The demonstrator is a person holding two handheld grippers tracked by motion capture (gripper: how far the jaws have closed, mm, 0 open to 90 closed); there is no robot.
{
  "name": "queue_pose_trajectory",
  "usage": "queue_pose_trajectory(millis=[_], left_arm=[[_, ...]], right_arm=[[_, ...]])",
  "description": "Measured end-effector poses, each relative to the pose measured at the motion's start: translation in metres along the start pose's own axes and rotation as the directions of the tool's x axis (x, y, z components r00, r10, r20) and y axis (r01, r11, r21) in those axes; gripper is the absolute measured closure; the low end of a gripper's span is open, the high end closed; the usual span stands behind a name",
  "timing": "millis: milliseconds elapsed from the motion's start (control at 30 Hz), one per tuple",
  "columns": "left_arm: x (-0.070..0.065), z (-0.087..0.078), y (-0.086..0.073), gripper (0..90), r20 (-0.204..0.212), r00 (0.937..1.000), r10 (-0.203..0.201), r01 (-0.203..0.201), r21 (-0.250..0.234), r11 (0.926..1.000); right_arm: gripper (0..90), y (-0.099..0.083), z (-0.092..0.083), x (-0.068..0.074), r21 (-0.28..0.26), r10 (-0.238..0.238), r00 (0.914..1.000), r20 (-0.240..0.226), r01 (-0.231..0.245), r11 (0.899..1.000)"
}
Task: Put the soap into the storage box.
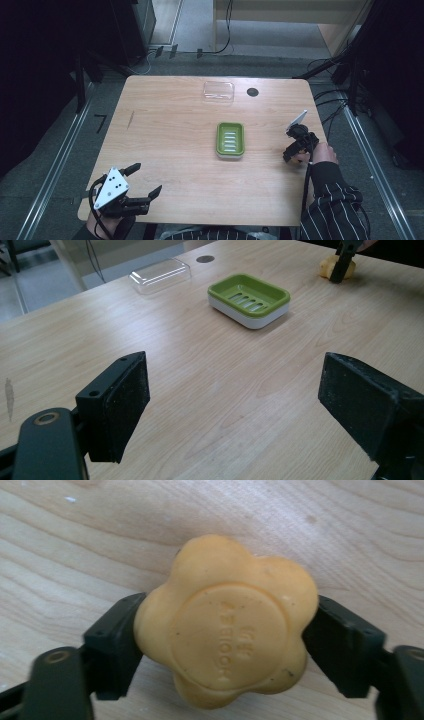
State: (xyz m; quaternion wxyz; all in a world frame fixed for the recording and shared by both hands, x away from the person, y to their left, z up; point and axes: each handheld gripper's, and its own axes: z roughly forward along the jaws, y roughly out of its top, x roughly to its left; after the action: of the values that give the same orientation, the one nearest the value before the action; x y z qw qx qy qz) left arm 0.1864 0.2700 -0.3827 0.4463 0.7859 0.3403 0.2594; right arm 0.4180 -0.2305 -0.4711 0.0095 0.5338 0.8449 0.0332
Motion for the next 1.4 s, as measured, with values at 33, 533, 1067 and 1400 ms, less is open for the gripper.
queue_pose_trajectory(millis=[33, 533, 1067, 1400], left_arm=[[0.0, 0.0, 0.0, 13.5, 0.0, 1.0, -0.001, 0.001, -0.001, 1.0], [0.0, 0.0, 0.0, 13.5, 0.0, 1.0, 0.001, -0.001, 0.0, 1.0], [0.0, -0.002, -0.001, 13.6, -0.008, 1.0, -0.001, 0.001, 0.003, 1.0], [0.0, -0.005, -0.002, 13.6, -0.016, 0.9998, -0.007, 0.007, 0.002, 1.0]], right_arm=[[26.0, 0.0, 0.0, -0.001, -0.003, -0.007, 0.9999, -0.013, 0.007, 1.0], [28.1, -0.001, -0.003, 0.0, -0.026, -0.002, 1.0, 0.005, 0.003, 1.0], [28.1, 0.003, -0.021, 0.015, -0.127, -0.042, 0.9991, 0.011, 0.043, 0.991], [28.1, 0.009, -0.028, 0.028, -0.161, -0.079, 0.9968, 0.012, 0.08, 0.984]])
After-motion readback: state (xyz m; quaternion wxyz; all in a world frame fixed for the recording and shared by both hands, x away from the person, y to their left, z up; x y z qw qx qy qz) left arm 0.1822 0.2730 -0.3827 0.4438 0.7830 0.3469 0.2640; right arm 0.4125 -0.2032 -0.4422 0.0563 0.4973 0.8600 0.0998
